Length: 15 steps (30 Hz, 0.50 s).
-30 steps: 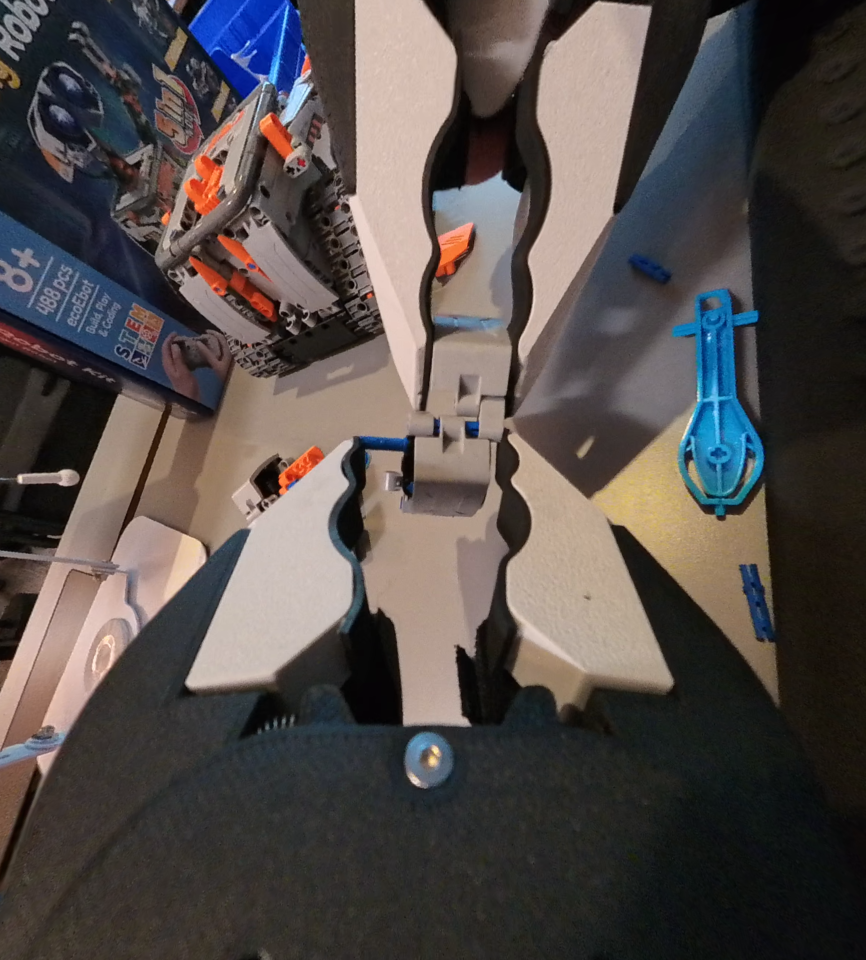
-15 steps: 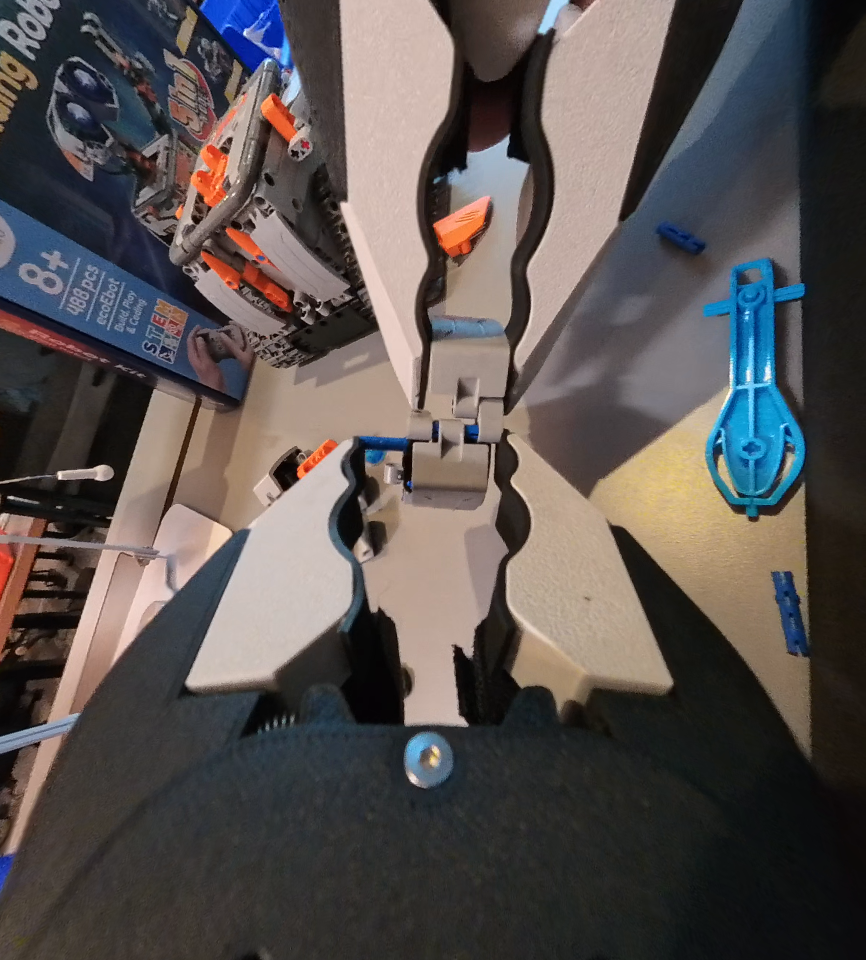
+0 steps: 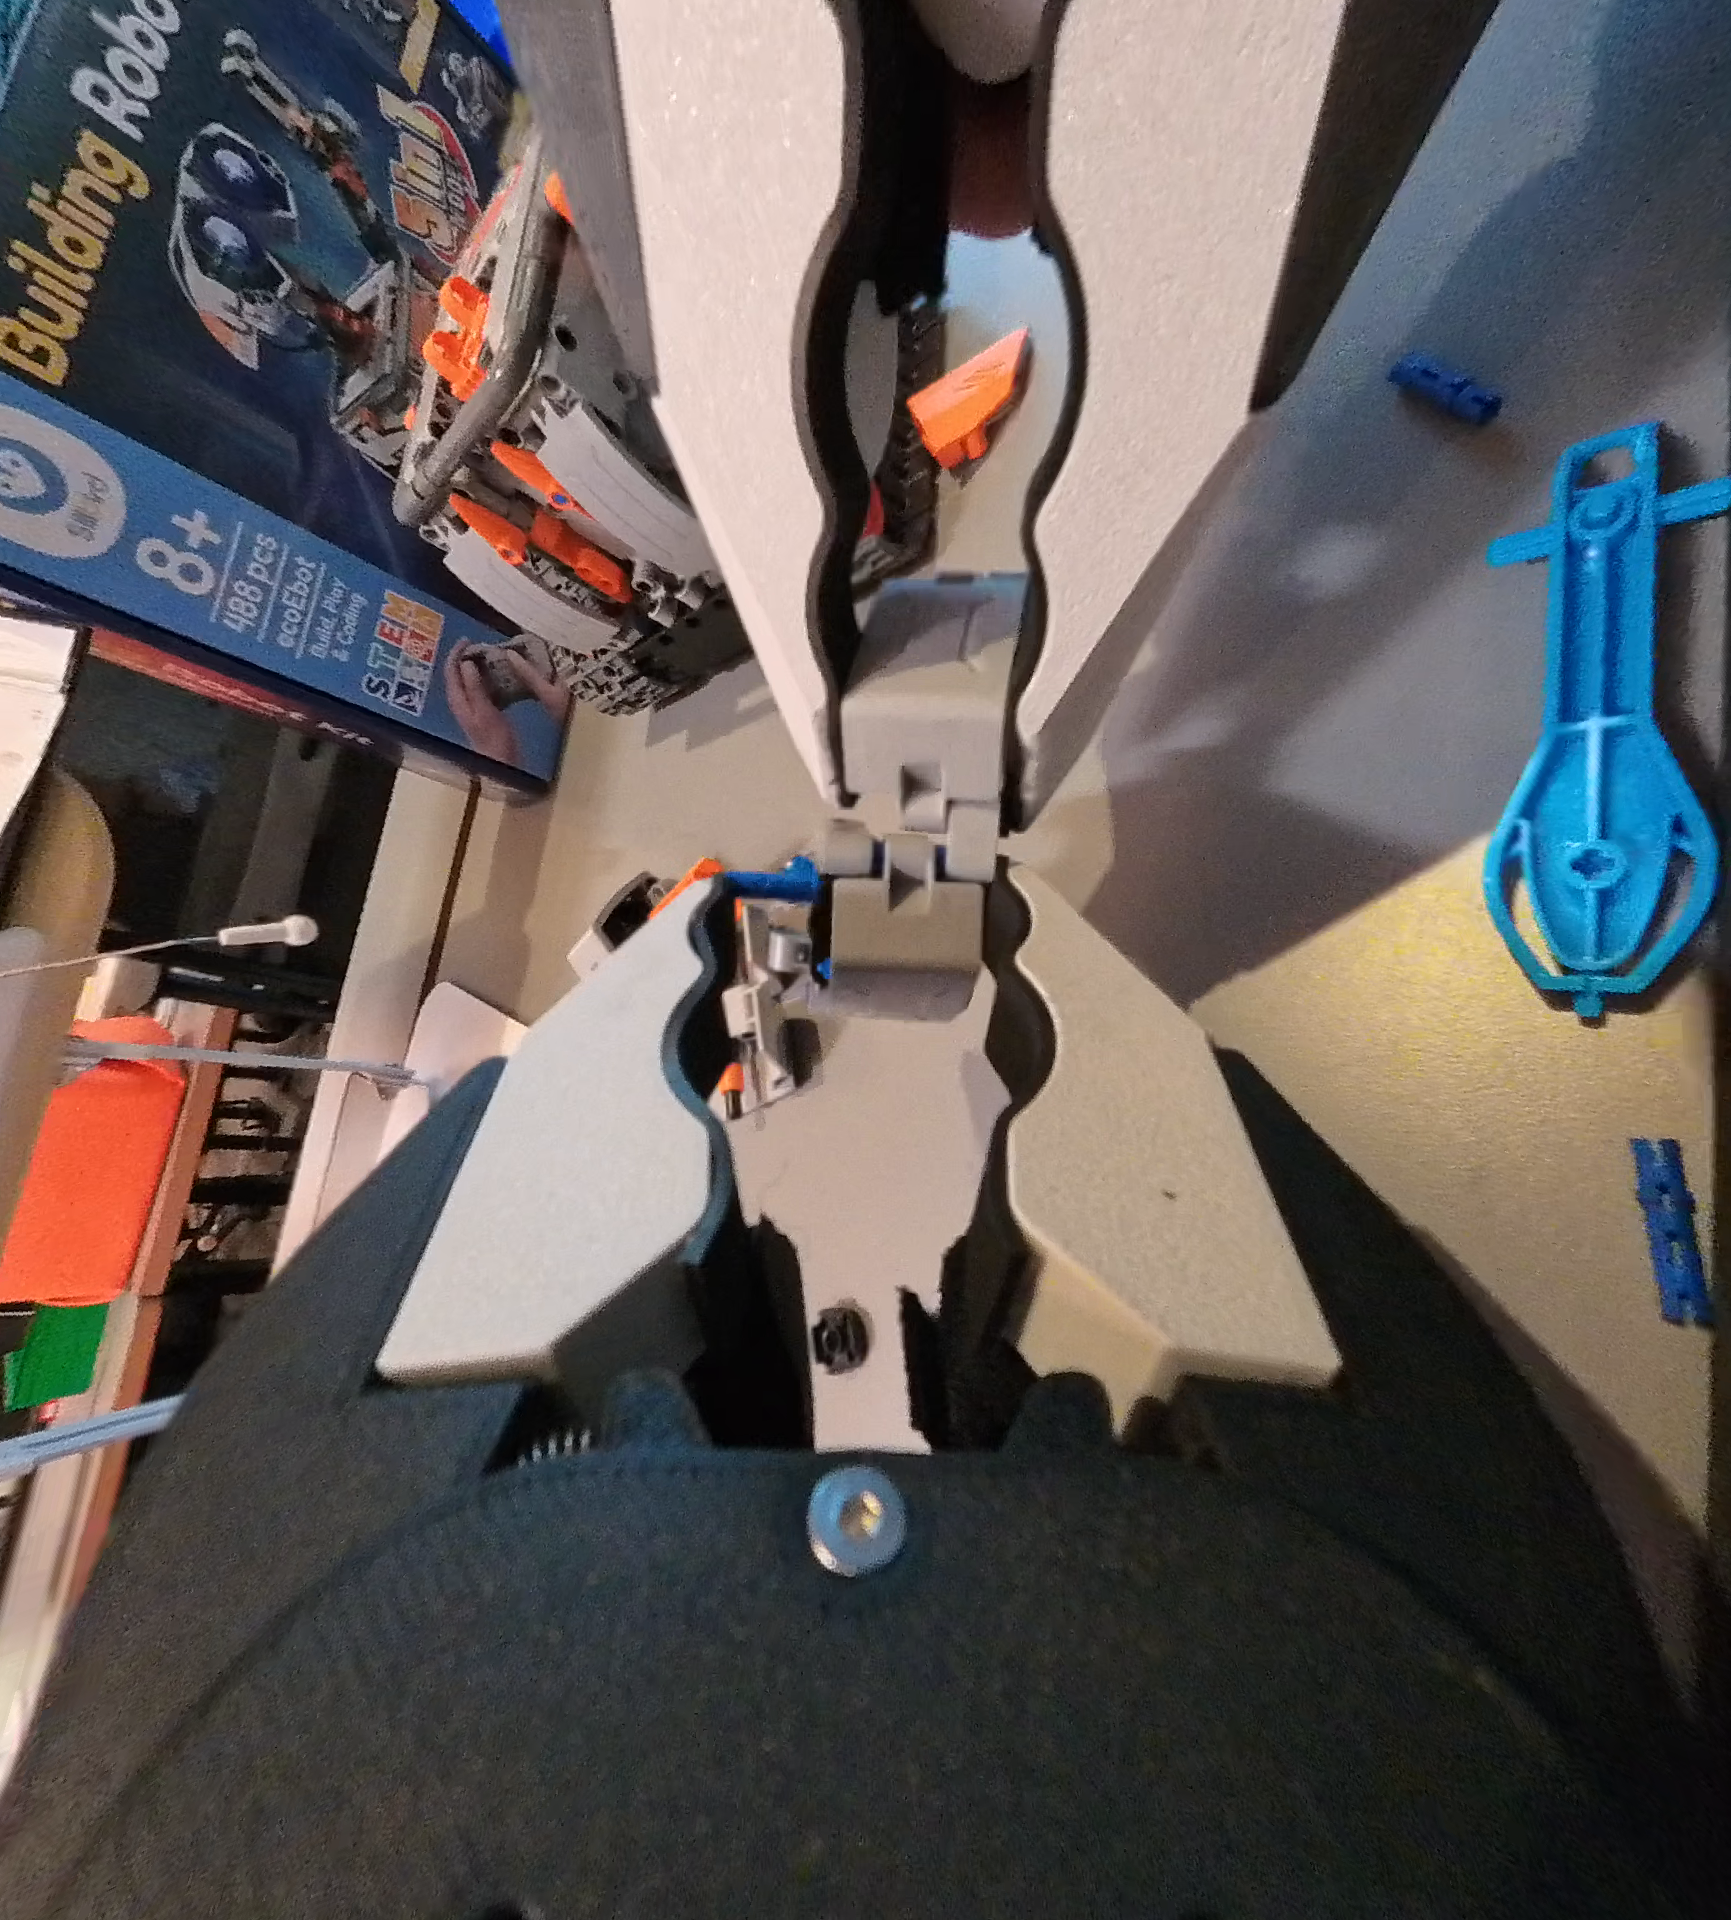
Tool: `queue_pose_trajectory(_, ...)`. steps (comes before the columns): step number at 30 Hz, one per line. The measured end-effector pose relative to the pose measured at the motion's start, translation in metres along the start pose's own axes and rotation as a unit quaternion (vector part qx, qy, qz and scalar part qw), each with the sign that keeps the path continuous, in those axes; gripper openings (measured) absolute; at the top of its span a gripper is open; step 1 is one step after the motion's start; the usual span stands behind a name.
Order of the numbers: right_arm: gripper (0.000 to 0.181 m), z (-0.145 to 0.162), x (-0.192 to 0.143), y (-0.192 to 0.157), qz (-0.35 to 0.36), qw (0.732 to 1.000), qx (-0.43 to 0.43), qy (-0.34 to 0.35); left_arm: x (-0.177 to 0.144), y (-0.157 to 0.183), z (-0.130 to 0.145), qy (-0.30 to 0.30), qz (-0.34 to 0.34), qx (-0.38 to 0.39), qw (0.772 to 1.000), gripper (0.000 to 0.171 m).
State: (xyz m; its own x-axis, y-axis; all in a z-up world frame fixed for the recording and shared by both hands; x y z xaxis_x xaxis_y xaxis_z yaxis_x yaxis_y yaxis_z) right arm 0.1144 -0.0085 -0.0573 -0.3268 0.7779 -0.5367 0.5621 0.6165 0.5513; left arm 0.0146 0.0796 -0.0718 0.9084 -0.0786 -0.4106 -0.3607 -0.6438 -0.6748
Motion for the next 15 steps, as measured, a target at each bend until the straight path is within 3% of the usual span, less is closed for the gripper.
queue_pose_trajectory(7, 0.023, -0.0024, 0.0, -0.0073, 0.052, 0.993, -0.108, -0.021, 0.0002, -0.002, -0.0002, 0.003, 0.001, -0.012, 1.0, 0.045)
queue_pose_trajectory(15, 0.024, 0.0024, 0.0026, -0.0047, 0.058, 0.99, -0.123, -0.023, -0.0013, -0.0045, 0.0012, 0.02, 0.023, -0.051, 0.998, 0.044)
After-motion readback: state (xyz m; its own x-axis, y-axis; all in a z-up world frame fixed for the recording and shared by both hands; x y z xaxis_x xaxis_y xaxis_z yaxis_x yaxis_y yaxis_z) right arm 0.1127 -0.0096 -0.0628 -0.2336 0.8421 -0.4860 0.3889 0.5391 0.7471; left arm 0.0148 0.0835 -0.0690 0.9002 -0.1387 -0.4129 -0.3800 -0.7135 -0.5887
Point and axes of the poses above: each gripper's, where its closed fingertips meet, x out along the fingers, z out of its underside, y = z × x across the jaws, the point moved 10 cm from there along -x, back along the fingers, and after that the axes turned 7 degrees about y, right-handed, at the moved point
